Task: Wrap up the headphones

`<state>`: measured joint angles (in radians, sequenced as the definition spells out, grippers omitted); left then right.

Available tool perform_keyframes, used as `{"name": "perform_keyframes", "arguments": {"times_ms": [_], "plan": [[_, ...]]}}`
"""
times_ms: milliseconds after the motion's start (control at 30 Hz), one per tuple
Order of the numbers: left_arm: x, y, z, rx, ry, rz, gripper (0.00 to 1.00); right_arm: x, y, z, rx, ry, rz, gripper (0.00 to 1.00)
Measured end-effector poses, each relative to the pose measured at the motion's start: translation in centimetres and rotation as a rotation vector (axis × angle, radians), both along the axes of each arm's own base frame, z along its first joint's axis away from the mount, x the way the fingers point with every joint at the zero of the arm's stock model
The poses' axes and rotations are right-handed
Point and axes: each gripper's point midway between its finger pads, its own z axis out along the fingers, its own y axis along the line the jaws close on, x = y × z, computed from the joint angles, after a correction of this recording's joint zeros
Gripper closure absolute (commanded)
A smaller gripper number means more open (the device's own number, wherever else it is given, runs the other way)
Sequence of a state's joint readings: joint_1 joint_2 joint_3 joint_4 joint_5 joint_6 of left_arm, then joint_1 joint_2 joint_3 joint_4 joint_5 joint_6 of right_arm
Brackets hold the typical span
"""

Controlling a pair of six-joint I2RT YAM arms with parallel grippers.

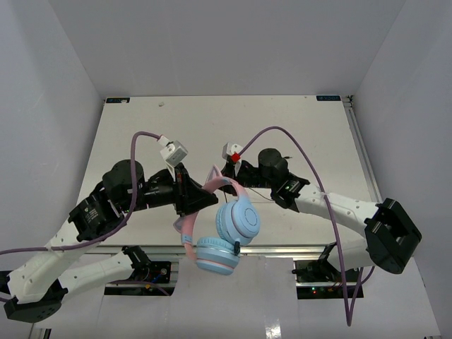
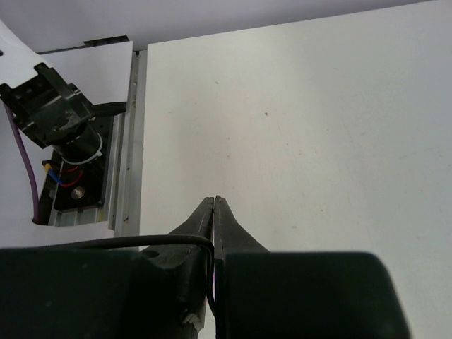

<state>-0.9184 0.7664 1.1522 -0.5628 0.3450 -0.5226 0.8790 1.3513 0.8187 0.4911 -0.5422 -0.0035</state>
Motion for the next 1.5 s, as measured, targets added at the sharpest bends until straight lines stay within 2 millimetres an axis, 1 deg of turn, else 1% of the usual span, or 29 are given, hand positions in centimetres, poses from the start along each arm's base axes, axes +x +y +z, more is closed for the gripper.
{"name": "perform_keyframes", "arguments": {"times_ms": [133,267,367,467,533,633,700,833,1033,1133,1233,1333,1433,1500], "plan": [[0.2,-0.1,-1.9,0.075,0.009,-0.011,1.00,2.2,-1.0,-0.2,-0.044,0.006,-0.061,0.92],[0.9,0.0,-4.3,0.178,0.024,0.005,1.00,5.2,-3.0,0.9,-0.072,0.010,-0.148,0.92],[1.9,0.4,-6.6,0.275,0.036,0.042,1.00,7.3,-5.3,2.3,-0.092,0.006,-0.233,0.92],[3.6,1.2,-9.1,0.395,0.044,0.127,1.00,8.8,-7.3,4.5,-0.105,-0.019,-0.308,0.92],[5.1,1.9,-11.0,0.488,0.052,0.197,1.00,9.0,-7.9,6.1,-0.104,-0.043,-0.328,0.92],[7.0,2.8,-13.7,0.628,0.068,0.288,1.00,8.5,-8.4,8.1,-0.095,-0.073,-0.331,0.92],[8.1,3.5,-15.1,0.709,0.072,0.338,1.00,8.0,-8.7,8.3,-0.103,-0.078,-0.329,0.92],[9.7,4.7,-16.7,0.828,0.067,0.423,1.00,7.7,-9.2,7.3,-0.144,-0.055,-0.331,0.92],[11.5,6.0,-18.2,0.955,0.051,0.519,1.00,7.4,-9.5,5.5,-0.203,-0.011,-0.326,0.92],[11.9,6.3,-18.8,0.994,0.047,0.540,1.00,7.5,-9.4,5.3,-0.212,-0.004,-0.327,0.92],[12.0,6.4,-18.6,0.990,0.042,0.547,1.00,7.8,-9.4,5.2,-0.216,-0.004,-0.334,0.92],[11.5,5.9,-17.5,0.915,0.030,0.521,1.00,8.3,-9.6,5.0,-0.226,-0.006,-0.358,0.92],[10.6,5.5,-14.7,0.774,0.002,0.498,1.00,8.6,-9.7,4.9,-0.229,-0.007,-0.377,0.92],[9.9,5.6,-11.7,0.644,-0.034,0.498,1.00,8.7,-9.6,5.0,-0.219,-0.001,-0.382,0.92]]}}
